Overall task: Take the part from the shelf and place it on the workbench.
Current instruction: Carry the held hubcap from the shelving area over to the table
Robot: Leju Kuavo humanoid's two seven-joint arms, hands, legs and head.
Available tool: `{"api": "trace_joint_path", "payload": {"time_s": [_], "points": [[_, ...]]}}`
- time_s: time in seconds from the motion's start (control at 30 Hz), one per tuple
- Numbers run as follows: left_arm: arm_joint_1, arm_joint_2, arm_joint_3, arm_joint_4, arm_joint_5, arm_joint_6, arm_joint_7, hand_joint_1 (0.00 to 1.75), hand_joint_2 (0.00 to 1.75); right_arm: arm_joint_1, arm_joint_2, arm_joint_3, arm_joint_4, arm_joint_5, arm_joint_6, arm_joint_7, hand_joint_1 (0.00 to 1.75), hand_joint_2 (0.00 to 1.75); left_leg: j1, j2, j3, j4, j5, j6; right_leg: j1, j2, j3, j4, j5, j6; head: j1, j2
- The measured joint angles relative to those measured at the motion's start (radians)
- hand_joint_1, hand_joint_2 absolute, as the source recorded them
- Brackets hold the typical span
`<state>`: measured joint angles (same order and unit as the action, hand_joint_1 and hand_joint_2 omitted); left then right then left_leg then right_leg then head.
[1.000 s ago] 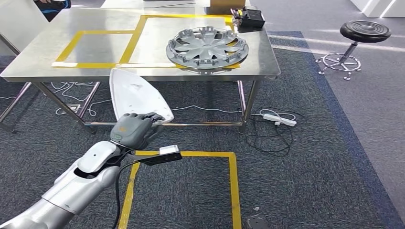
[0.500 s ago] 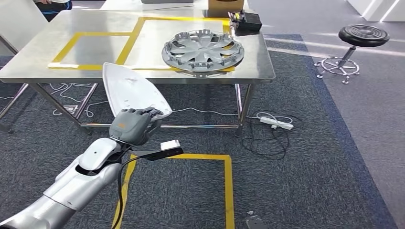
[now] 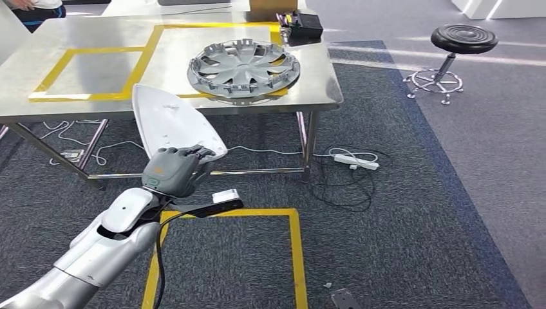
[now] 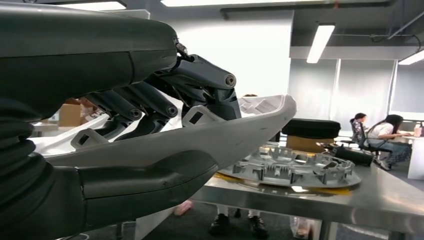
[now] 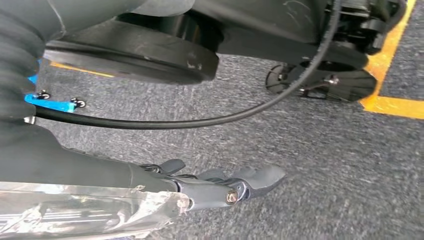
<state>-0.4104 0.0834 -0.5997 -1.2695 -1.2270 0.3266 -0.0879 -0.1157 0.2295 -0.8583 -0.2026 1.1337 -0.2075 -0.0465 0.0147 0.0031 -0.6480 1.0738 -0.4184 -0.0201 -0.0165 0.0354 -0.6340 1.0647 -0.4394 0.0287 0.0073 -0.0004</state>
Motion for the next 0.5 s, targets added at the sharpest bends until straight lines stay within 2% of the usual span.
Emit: {"api": "trace_joint_path", "payload": {"time_s": [0.03, 0.1, 0.17, 0.23, 0.3, 0.33, 0.37, 0.4, 0.43, 0.47, 0.5], "points": [[-0.001, -0.001, 0.001, 0.0, 0.0, 0.0, 0.0, 1.75, 1.75, 0.0, 0.0, 0.0, 0.0, 0.0, 0.0, 0.0, 0.0, 1.75, -0.003, -0.001, 0.012, -0.031, 0.003, 0.0, 0.002, 0.001, -0.001, -0.001, -0.001, 0.005, 0.0, 0.0], [0.0, -0.002, 0.003, 0.0, -0.001, 0.0, 0.0, 1.75, 1.75, 0.0, 0.0, 0.0, 0.0, 0.0, 0.0, 0.0, 0.0, 1.75, -0.003, -0.002, 0.018, -0.051, -0.007, -0.003, 0.002, 0.001, 0.0, -0.007, -0.001, 0.016, 0.0, 0.0], [0.0, -0.001, 0.005, 0.0, -0.001, 0.001, 0.001, 1.75, 1.75, 0.001, 0.0, 0.0, 0.0, 0.0, 0.001, 0.0, 0.0, 1.75, 0.0, -0.003, 0.024, -0.056, -0.006, 0.006, 0.001, -0.007, -0.003, 0.003, -0.011, 0.026, 0.002, 0.0], [0.0, -0.001, 0.006, 0.0, -0.003, 0.002, 0.001, 1.75, 1.75, 0.002, 0.0, 0.0, 0.0, 0.0, 0.001, 0.0, 0.0, 1.75, 0.002, -0.003, 0.032, -0.059, -0.008, 0.016, 0.001, -0.019, -0.043, 0.087, -0.054, 0.033, 0.006, 0.0], [0.004, -0.001, 0.006, 0.0, -0.006, 0.003, 0.001, 1.75, 1.75, -0.001, 0.0, 0.0, 0.0, -0.001, 0.0, -0.002, 0.0, 1.75, -0.001, -0.002, 0.036, -0.059, -0.013, 0.022, 0.002, -0.024, -0.11, 0.214, -0.105, 0.037, 0.009, 0.0], [0.007, -0.001, 0.006, 0.0, -0.007, 0.002, 0.001, 1.75, 1.75, -0.003, 0.0, 0.0, 0.0, -0.001, 0.0, -0.002, 0.0, 1.75, -0.003, -0.001, 0.038, -0.058, -0.015, 0.024, 0.002, -0.025, -0.131, 0.251, -0.11, 0.038, 0.009, 0.0], [0.009, -0.001, 0.006, 0.0, -0.008, 0.002, 0.001, 1.75, 1.75, -0.004, 0.0, 0.0, 0.0, 0.0, 0.0, -0.002, 0.0, 1.75, -0.004, -0.001, 0.042, -0.058, -0.018, 0.024, 0.002, -0.026, -0.134, 0.251, -0.096, 0.037, 0.009, 0.0], [0.01, -0.001, 0.006, 0.0, -0.008, 0.002, 0.001, 1.75, 1.75, -0.005, -0.001, 0.0, 0.0, 0.0, 0.0, -0.002, 0.0, 1.75, -0.004, -0.001, 0.048, -0.058, -0.022, 0.023, 0.002, -0.026, -0.117, 0.213, -0.065, 0.036, 0.009, 0.0], [0.01, -0.001, 0.006, 0.0, -0.008, 0.002, 0.001, 1.75, 1.75, -0.003, -0.001, 0.0, 0.0, 0.0, 0.0, -0.001, 0.0, 1.75, -0.004, -0.002, 0.055, -0.058, -0.027, 0.021, 0.002, -0.028, -0.086, 0.147, -0.026, 0.034, 0.009, 0.0], [0.01, -0.001, 0.006, 0.0, -0.008, 0.003, 0.001, 1.75, 1.75, -0.001, -0.001, 0.0, 0.0, 0.0, 0.0, 0.0, 0.0, 1.75, -0.005, -0.003, 0.061, -0.058, -0.032, 0.017, 0.004, -0.03, -0.052, 0.084, 0.001, 0.032, 0.009, 0.0], [0.01, -0.001, 0.006, 0.0, -0.008, 0.003, 0.001, 1.75, 1.75, 0.0, -0.002, 0.0, 0.0, 0.0, 0.0, 0.0, 0.0, 1.75, -0.007, -0.004, 0.064, -0.056, -0.036, 0.012, 0.005, -0.032, -0.025, 0.032, 0.016, 0.028, 0.009, 0.0]]}}
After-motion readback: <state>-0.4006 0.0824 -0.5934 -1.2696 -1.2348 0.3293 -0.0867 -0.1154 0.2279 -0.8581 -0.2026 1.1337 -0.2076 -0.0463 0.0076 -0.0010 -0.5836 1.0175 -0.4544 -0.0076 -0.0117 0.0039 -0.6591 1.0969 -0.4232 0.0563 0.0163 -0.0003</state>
